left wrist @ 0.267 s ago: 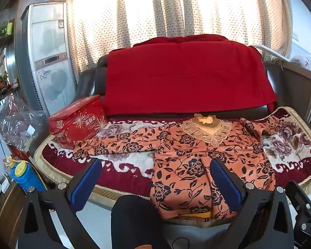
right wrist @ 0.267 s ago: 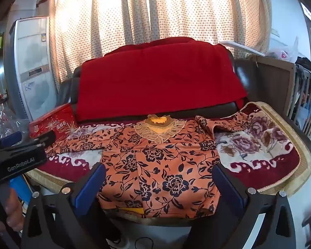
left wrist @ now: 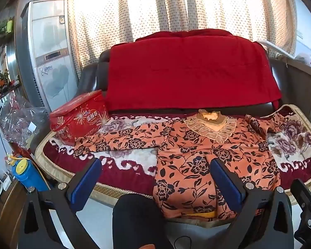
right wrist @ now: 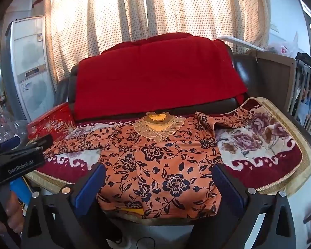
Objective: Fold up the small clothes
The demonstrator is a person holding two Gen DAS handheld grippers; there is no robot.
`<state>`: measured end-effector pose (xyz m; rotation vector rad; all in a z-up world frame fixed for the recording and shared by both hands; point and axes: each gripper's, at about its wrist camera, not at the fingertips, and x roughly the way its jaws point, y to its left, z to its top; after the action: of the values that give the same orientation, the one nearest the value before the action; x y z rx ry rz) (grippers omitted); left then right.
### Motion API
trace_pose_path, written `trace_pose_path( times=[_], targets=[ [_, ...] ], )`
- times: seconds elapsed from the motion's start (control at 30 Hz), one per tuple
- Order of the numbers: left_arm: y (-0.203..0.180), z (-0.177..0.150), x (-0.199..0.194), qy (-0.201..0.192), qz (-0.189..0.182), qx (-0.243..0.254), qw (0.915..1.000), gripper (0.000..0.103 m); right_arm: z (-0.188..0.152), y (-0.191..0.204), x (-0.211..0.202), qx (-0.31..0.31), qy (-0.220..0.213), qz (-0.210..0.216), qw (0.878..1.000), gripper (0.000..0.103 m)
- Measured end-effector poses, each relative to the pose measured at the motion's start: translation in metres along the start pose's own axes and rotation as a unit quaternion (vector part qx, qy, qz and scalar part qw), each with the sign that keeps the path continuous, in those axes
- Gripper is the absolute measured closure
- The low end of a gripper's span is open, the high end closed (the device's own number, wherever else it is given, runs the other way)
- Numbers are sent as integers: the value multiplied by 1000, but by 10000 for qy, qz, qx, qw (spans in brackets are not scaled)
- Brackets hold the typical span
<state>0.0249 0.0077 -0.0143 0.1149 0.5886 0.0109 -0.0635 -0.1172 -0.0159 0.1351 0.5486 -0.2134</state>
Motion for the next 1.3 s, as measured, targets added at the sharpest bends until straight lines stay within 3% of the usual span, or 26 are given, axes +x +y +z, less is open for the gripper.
trace_pose_path(
  times=[1.3],
  targets=[
    [-3, 2, 32, 231, 91, 71, 9997, 0, 0, 3, 42, -49, 456, 78, 9989, 0]
  ],
)
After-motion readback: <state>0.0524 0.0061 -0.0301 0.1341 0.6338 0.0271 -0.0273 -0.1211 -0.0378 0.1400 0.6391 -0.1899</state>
